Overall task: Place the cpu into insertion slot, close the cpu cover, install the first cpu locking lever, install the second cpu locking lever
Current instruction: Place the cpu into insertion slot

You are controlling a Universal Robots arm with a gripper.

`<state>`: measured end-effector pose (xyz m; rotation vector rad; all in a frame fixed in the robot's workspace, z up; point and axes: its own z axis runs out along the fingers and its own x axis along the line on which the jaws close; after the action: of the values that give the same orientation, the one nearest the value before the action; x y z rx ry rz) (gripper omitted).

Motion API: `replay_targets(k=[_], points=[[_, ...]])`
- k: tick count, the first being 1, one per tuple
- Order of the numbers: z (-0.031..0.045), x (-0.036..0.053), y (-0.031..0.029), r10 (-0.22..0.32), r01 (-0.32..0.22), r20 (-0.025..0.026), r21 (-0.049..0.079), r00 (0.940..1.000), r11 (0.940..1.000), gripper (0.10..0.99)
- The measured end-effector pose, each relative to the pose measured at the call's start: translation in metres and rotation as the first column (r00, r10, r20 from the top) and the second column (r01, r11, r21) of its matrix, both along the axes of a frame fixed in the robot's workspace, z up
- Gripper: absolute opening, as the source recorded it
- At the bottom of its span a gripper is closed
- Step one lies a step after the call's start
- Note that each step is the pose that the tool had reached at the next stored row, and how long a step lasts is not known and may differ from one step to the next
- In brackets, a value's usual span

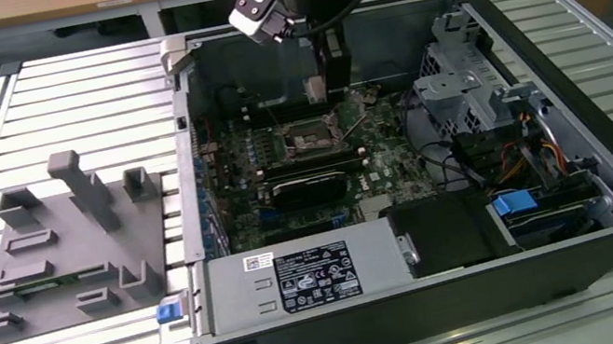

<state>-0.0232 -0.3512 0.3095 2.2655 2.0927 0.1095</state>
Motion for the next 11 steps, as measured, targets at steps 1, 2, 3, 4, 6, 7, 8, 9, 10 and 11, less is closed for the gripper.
replay_targets(k=[1,2,3,4,6,7,8,9,10,11], points=[[-0.0005,0.0000,0.0000,0.000,0.000,0.0001,0.000,1.0000,1.0000,0.545],[-0.0011,0.0000,0.0000,0.000,0.000,0.0000,0.000,1.0000,1.0000,0.545],[-0.0016,0.0000,0.0000,0.000,0.000,0.0000,0.000,1.0000,1.0000,0.545],[-0.0020,0.0000,0.0000,0.000,0.000,0.0000,0.000,1.0000,1.0000,0.545],[-0.0026,0.0000,0.0000,0.001,-0.001,-0.0001,0.000,1.0000,1.0000,0.545],[-0.0029,0.0000,0.0000,0.001,-0.001,-0.0001,0.000,1.0000,1.0000,0.545],[-0.0032,0.0000,0.0000,0.001,-0.001,0.0000,0.000,1.0000,1.0000,0.545],[-0.0035,0.0000,0.0000,0.001,-0.001,-0.0001,0.000,1.0000,1.0000,0.545],[-0.0037,0.0000,0.0000,0.001,-0.001,-0.0001,0.000,1.0000,1.0000,0.545],[-0.0039,0.0000,0.0000,0.001,-0.001,-0.0001,0.000,1.0000,1.0000,0.545]])
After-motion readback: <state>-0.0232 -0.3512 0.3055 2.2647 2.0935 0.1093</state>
